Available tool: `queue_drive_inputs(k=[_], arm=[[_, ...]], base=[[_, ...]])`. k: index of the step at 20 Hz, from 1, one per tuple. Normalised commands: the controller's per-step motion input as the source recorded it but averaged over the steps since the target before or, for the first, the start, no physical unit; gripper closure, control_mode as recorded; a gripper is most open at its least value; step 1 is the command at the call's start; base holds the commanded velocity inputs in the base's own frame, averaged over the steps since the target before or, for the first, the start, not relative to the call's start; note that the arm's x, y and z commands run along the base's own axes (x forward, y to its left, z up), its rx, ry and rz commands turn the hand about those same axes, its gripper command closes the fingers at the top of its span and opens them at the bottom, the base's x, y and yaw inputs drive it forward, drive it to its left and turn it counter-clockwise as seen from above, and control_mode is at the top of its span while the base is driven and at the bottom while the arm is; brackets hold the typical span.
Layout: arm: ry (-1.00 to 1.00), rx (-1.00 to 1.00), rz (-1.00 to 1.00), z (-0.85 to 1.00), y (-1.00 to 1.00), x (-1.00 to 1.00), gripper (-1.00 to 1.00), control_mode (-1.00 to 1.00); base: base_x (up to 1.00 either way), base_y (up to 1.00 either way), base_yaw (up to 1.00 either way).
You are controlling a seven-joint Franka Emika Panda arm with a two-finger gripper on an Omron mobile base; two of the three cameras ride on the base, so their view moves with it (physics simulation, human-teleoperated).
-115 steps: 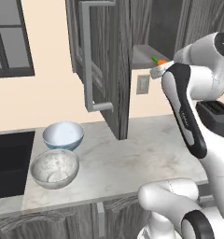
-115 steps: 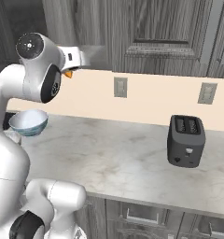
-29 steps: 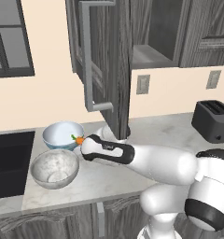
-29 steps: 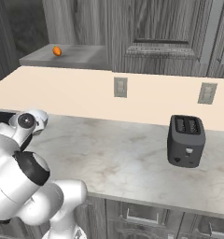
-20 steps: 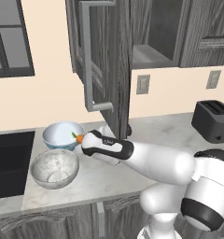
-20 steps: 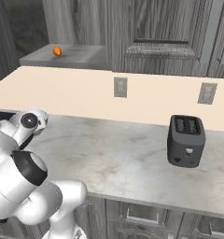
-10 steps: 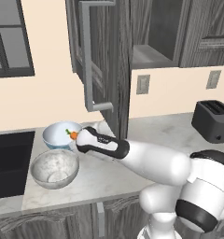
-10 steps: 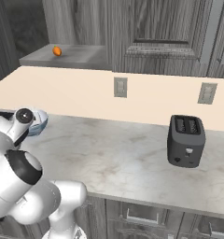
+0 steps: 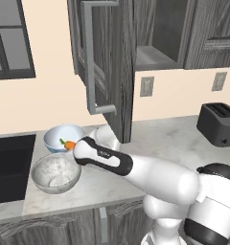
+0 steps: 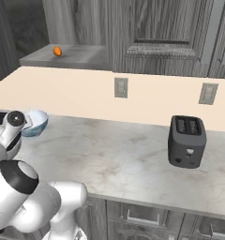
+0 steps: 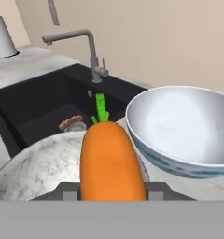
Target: Pick the carrots from the cabinet and place them in one bowl. Pick the potato from the sink and place it in the other bowl.
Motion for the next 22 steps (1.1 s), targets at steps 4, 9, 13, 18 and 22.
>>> queue_drive_inputs(k=[4,9,13,18,22], arm=[[0.04,0.00,0.06,-0.17,0.24,-0.06,1.00,-1.00],[0.06,0.00,0.06,-0.26,0.30,0.00,1.00,-1.00],[0.03,0.00,0.09,-0.36,0.28,-0.07,1.00,-1.00],[0.00,0.00,0.12,-0.36,0.19,-0.02,1.00,-1.00],[0.00,0.00,0.10,-0.39,0.12,0.00,1.00,-1.00]], base=[[0.00,0.00,0.00],[0.00,0.00,0.00],[0.00,0.00,0.00],[0.00,0.00,0.00],[0.00,0.00,0.00]])
